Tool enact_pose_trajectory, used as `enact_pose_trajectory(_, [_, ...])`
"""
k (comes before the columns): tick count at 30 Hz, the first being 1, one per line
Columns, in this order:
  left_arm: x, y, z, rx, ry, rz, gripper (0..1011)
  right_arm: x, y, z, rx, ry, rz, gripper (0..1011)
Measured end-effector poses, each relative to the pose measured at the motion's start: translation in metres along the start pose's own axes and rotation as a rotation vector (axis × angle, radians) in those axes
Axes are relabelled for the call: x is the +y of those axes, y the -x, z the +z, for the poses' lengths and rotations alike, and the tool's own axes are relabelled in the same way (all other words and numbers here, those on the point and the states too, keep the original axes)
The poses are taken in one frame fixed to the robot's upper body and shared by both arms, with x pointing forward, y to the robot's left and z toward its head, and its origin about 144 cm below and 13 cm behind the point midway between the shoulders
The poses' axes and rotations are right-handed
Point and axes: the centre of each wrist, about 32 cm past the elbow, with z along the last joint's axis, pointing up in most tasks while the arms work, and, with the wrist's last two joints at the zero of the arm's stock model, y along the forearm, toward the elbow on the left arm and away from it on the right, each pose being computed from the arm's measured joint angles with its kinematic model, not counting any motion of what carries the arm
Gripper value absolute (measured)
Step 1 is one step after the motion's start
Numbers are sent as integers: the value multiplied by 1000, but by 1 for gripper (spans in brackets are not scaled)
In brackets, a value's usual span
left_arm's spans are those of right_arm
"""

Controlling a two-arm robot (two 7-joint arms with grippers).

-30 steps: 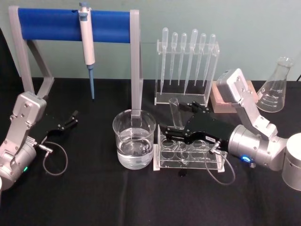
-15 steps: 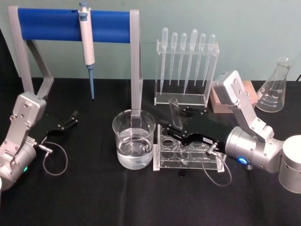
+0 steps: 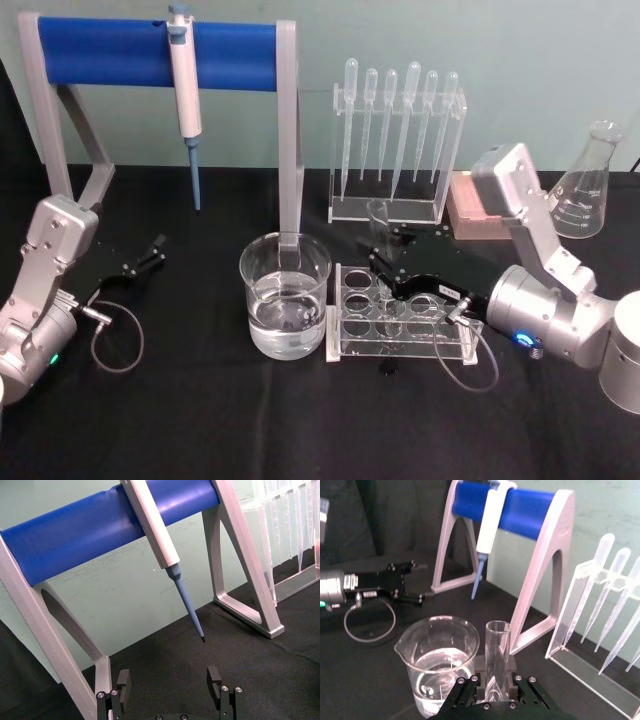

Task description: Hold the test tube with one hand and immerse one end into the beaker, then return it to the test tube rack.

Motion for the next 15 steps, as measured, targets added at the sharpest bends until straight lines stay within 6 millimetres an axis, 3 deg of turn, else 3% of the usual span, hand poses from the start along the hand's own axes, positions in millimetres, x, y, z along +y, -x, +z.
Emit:
enact_pose_trajectory(6, [0,0,0,0,0,0,1000,-11,2,8,23,-71,-30,227])
enact_pose_trajectory(15, [0,0,0,0,0,0,1000,-30,6,38,55,-194,-85,227])
